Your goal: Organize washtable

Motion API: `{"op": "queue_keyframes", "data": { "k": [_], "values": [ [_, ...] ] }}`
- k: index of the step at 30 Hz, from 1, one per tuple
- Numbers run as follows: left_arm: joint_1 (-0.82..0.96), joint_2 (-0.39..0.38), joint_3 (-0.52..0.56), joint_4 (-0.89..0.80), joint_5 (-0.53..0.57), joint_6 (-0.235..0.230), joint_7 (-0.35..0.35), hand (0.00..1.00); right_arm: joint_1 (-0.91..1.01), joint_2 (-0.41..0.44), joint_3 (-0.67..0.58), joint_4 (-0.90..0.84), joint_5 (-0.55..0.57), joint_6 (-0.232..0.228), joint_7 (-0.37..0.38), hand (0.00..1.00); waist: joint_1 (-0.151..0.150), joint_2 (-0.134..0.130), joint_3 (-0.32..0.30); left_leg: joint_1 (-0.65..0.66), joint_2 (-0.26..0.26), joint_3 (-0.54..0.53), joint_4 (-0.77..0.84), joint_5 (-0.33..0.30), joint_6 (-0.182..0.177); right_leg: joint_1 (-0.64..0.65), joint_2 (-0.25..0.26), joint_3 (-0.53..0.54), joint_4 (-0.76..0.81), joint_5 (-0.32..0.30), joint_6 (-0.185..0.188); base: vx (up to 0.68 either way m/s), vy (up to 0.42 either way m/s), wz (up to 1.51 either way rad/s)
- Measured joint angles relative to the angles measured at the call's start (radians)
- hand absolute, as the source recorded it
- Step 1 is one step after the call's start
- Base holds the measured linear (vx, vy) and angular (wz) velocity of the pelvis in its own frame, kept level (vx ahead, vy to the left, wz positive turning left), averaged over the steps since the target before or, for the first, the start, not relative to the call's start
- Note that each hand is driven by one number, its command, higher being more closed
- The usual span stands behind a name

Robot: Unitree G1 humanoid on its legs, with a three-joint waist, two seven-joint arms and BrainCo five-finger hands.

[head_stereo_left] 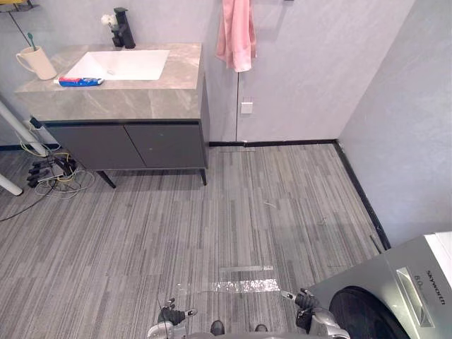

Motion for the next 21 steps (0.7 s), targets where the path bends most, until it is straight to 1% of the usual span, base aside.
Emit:
{"op": "queue_keyframes", "data": {
  "k": [3,9,11,21],
  "values": [
    [0.0,-0.006,-0.002,0.002,0.0,0.0,0.0,0.0,0.001,0.0,0.0,0.001,0.0,0.0,-0.001,0.0,0.0,0.006,0.0,0.005,-0.002,0.0,-0.001,0.002,0.002,0.0,-0.003,0.0,0.008,-0.001,0.001,-0.07,0.003,0.0],
    [-0.005,-0.007,-0.004,0.01,0.019,0.0,0.001,0.0,0.007,-0.001,-0.013,0.028,-0.029,0.0,-0.008,0.0,-0.001,0.007,0.001,0.003,-0.007,0.0,-0.006,0.002,0.003,-0.006,-0.009,-0.003,0.007,-0.004,0.006,-0.07,0.001,0.01],
    [-0.005,-0.007,-0.005,0.011,0.025,0.0,0.002,0.0,0.009,0.0,-0.037,0.029,-0.039,0.001,-0.012,0.0,-0.001,0.005,0.0,0.002,-0.007,-0.002,-0.007,0.0,0.0,-0.007,-0.009,-0.006,0.006,-0.004,0.006,0.0,0.0,0.0],
    [-0.006,-0.006,-0.003,0.012,0.025,-0.001,0.005,0.0,0.011,-0.001,-0.069,0.037,-0.039,0.003,-0.013,0.0,0.0,-0.002,-0.004,-0.014,-0.009,-0.023,-0.003,0.002,0.004,-0.009,-0.009,-0.025,-0.01,-0.001,0.001,0.02,-0.02,0.06]
  ]
}}
